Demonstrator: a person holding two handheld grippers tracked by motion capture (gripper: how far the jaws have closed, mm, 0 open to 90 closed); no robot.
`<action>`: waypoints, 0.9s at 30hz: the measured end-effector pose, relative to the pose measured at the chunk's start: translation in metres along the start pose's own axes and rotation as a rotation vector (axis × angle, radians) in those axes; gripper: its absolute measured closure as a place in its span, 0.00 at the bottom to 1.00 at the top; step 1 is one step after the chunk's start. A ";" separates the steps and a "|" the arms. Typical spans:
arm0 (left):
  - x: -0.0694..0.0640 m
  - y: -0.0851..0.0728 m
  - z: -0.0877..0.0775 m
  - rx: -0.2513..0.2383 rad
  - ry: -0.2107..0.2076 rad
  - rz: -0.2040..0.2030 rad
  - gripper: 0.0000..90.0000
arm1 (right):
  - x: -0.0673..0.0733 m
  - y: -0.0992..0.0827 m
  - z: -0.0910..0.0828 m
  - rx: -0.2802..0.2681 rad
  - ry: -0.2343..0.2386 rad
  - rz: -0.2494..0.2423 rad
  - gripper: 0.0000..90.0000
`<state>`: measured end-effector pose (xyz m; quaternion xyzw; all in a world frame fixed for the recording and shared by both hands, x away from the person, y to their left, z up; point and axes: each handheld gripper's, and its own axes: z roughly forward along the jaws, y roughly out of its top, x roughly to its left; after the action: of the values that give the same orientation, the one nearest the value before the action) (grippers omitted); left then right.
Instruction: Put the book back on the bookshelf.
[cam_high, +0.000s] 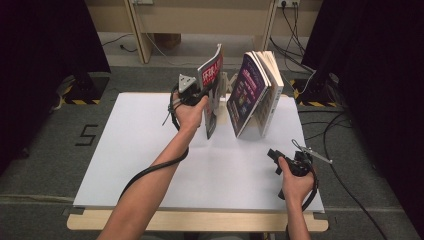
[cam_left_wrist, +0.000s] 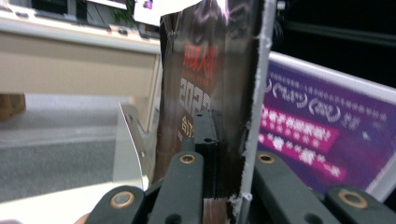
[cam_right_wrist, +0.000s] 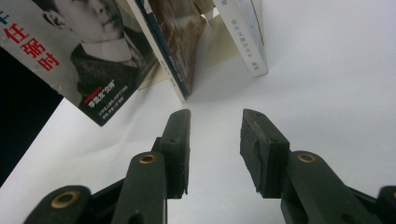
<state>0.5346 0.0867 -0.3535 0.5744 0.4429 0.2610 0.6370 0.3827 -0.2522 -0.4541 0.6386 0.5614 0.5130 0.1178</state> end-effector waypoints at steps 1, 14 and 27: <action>0.002 0.000 0.001 -0.009 -0.007 0.005 0.96 | 0.000 0.000 0.000 0.000 -0.002 -0.002 0.70; 0.011 -0.015 -0.003 -0.001 0.068 0.101 0.95 | -0.001 0.001 -0.001 0.000 -0.002 -0.001 0.70; 0.017 -0.010 -0.005 0.039 0.051 0.071 0.80 | 0.002 -0.001 0.002 0.005 -0.006 -0.001 0.70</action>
<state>0.5361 0.1015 -0.3674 0.5951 0.4433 0.2897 0.6045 0.3833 -0.2498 -0.4548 0.6400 0.5628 0.5096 0.1183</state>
